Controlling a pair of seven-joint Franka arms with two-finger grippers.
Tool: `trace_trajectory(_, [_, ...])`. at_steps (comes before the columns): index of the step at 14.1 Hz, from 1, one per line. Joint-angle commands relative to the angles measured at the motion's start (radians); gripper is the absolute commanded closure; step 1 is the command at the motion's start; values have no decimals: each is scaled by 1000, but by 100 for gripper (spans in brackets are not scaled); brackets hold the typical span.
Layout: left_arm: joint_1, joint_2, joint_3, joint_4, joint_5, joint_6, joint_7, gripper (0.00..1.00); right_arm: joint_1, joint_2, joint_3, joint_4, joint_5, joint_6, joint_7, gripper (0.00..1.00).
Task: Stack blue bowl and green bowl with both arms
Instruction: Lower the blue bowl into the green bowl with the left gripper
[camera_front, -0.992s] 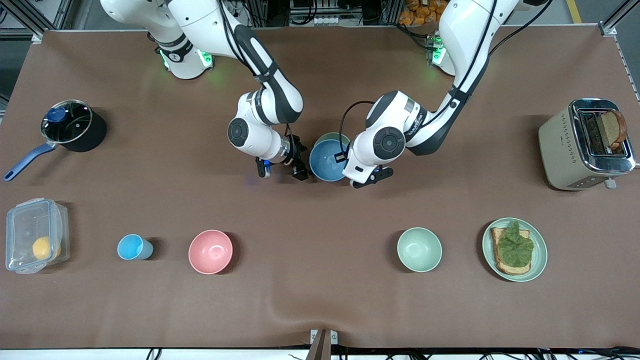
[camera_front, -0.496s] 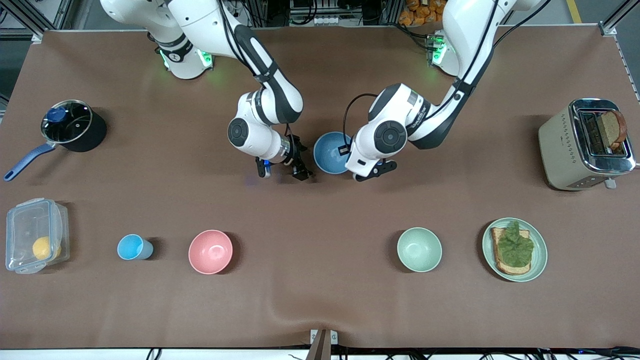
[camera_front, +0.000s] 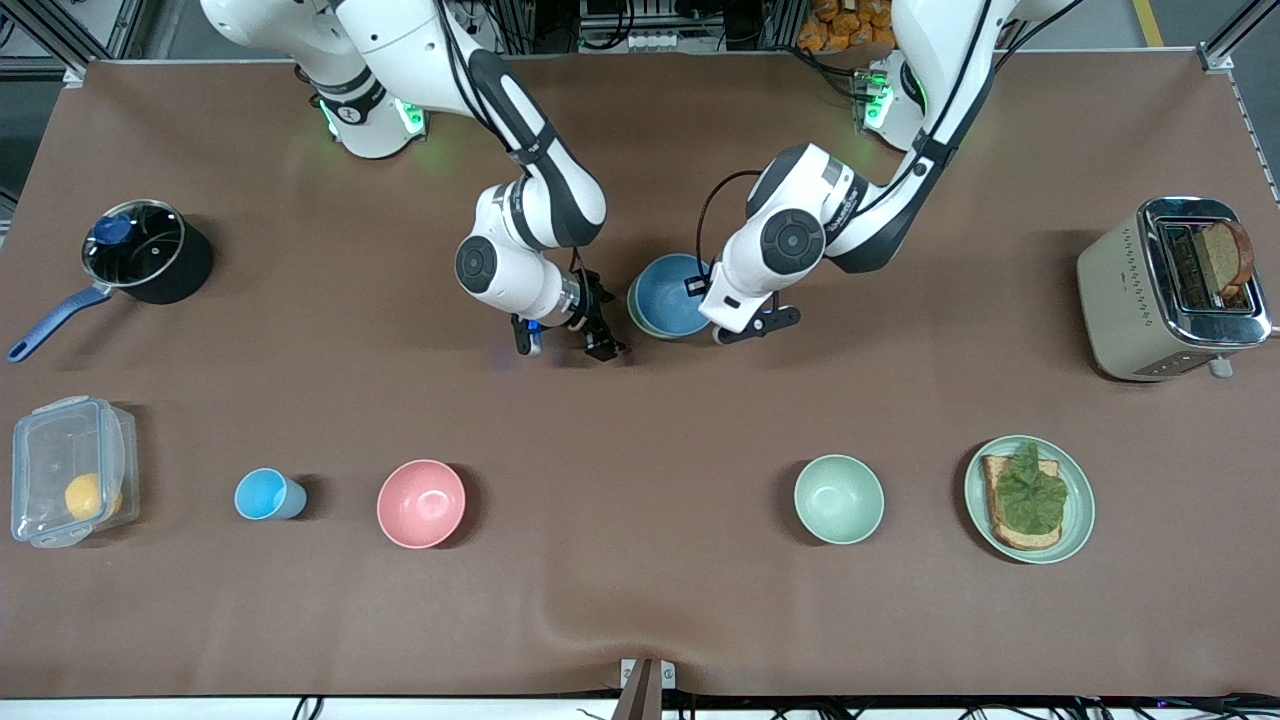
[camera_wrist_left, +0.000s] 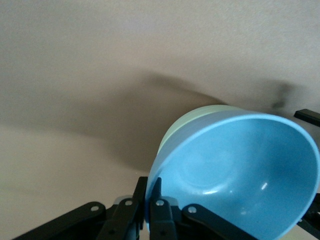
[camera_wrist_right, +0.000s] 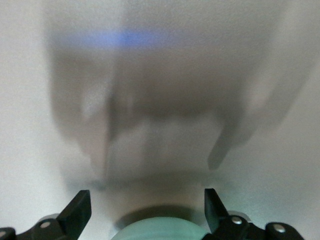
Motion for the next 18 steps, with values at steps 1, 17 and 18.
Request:
trace_trajectory(1, [13, -53, -28, -81, -49, 71, 61, 100, 5, -6, -2, 2, 31, -3, -12, 0])
trace_trajectory(17, [-8, 28, -29, -46, -56, 151, 69, 34, 5, -8, -1, 4, 31, -5, -9, 0])
trace_trajectory(18, [-14, 40, -29, -39, -48, 151, 67, 0, 5, -8, -1, 4, 31, -3, -9, 0])
